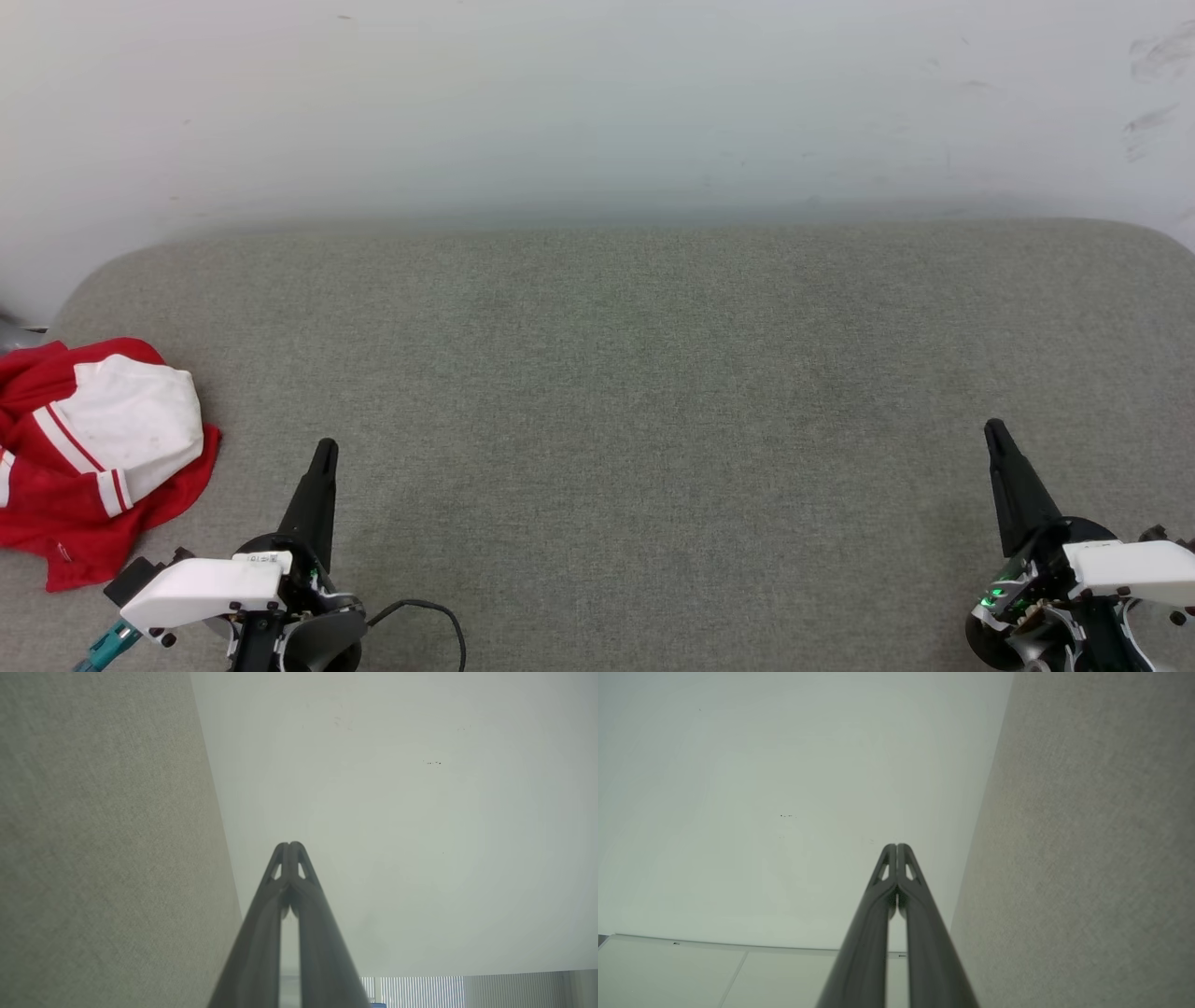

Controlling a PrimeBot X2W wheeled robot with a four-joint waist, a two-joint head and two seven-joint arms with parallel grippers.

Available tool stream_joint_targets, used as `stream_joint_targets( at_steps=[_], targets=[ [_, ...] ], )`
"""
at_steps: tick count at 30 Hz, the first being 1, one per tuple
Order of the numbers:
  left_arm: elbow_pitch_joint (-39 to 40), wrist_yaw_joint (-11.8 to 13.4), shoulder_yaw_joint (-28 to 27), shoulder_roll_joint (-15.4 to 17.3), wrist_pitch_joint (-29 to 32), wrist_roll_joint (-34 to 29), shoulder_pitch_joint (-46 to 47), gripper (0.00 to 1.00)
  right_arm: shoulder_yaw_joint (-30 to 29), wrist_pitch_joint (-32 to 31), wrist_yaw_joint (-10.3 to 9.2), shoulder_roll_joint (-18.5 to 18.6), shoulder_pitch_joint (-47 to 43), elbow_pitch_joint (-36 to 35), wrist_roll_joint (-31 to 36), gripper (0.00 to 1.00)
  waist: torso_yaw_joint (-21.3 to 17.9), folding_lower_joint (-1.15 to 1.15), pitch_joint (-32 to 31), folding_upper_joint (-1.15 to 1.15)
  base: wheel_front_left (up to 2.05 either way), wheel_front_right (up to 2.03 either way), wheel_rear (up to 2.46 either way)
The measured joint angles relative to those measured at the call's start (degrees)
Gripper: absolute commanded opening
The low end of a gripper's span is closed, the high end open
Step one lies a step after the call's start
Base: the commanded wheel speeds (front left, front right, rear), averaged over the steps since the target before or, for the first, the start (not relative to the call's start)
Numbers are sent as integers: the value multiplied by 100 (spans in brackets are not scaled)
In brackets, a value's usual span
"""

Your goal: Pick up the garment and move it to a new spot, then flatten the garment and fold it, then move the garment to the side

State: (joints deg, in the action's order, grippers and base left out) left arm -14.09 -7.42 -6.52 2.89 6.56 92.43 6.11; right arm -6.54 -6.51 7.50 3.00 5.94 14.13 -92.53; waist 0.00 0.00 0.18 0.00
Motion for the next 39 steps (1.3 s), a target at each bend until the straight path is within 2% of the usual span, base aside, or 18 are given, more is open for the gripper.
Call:
stream_joint_targets(
  at_steps=[39],
  targets=[
    [0,0,0,0,0,0,0,0,1,0,0,0,0,0,0,0,0,0,0,0,0,0,0]
  ],
)
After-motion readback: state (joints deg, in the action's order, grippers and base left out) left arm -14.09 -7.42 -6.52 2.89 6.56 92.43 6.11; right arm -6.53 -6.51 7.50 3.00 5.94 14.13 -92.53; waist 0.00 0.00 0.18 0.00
